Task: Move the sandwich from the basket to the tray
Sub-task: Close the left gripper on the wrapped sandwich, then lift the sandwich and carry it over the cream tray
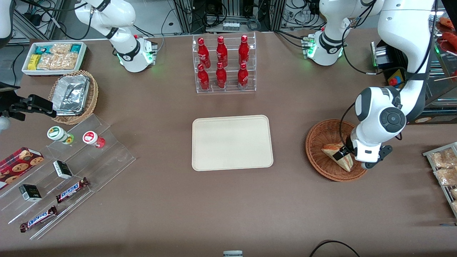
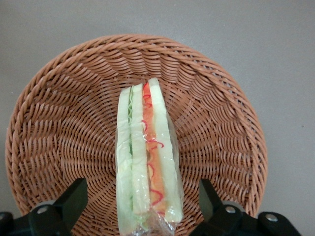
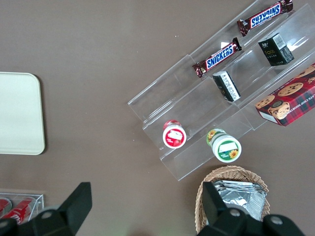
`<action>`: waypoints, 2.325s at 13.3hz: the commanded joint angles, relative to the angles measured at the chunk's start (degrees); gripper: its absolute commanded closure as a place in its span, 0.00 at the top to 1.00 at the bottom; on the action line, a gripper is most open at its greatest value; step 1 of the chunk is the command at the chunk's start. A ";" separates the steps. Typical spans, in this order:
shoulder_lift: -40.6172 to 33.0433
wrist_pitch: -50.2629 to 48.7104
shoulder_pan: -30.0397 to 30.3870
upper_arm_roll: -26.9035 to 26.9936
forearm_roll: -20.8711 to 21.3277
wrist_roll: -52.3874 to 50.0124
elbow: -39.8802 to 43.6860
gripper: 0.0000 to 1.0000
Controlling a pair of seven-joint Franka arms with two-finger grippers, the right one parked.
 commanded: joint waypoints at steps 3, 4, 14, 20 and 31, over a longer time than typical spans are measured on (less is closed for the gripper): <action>-0.18 2.27 -0.19 -0.53 0.80 -1.54 -2.36 1.00; -0.18 3.14 -0.10 -0.53 0.89 -1.54 -2.97 1.00; -1.23 -5.16 -1.41 -0.53 2.72 -0.75 3.33 0.00; -0.97 -29.37 -12.03 -0.70 4.14 -1.19 25.31 0.00; 17.83 -25.70 -36.57 -0.70 1.68 -4.88 42.11 0.00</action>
